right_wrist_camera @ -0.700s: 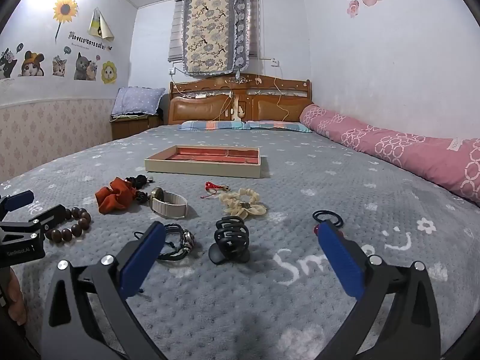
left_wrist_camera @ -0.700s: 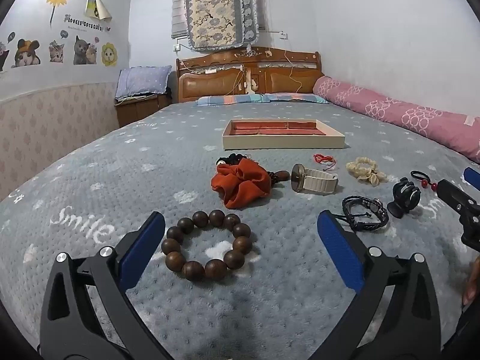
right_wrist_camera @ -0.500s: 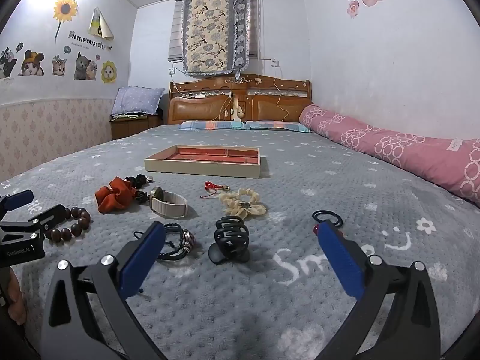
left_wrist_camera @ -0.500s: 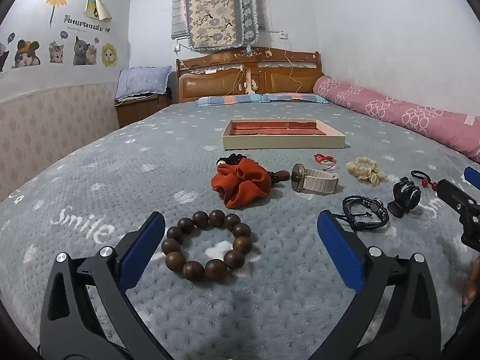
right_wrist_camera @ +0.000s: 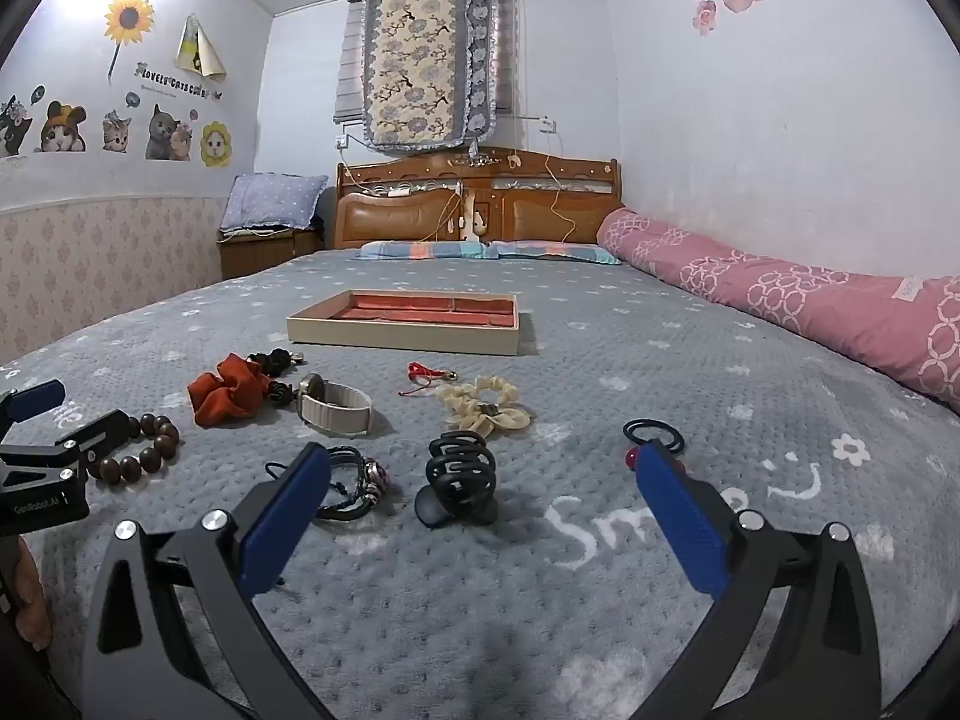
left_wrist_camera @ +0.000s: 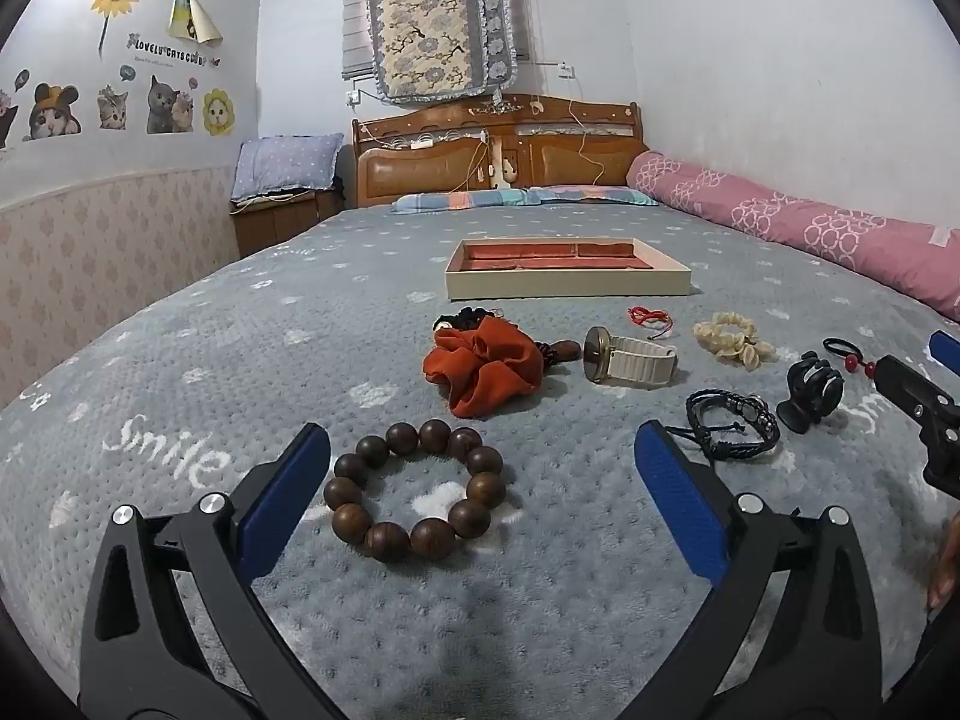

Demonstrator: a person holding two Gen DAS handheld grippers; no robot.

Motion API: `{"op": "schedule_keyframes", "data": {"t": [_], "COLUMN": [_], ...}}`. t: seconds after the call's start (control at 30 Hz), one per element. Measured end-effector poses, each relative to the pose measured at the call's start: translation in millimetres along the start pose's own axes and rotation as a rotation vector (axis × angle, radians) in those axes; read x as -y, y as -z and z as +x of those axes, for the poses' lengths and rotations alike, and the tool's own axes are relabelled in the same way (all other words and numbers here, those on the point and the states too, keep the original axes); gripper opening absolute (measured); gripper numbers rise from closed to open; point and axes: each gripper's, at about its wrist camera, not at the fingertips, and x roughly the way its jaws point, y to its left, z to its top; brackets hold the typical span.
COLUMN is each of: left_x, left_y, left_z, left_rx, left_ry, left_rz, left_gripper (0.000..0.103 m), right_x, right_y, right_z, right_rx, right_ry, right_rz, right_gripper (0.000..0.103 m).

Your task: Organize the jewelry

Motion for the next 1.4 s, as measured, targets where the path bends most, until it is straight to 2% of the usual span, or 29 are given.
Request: {"op": "schedule_keyframes", "data": {"t": [1.4], "left_x": [-0.1], "left_y": [0.0], "left_z": [0.4], "left_rx": [-0.004], "left_ry": [-0.002], "left_rz": [0.004], "left_gripper": [0.098], "right_x": [1.0], "right_y": [4.2], "right_z": [6.4], "right_rx": [-0.008], "right_ry": [0.001], "right_rz": [-0.001], "right_gripper": [0.099]}}
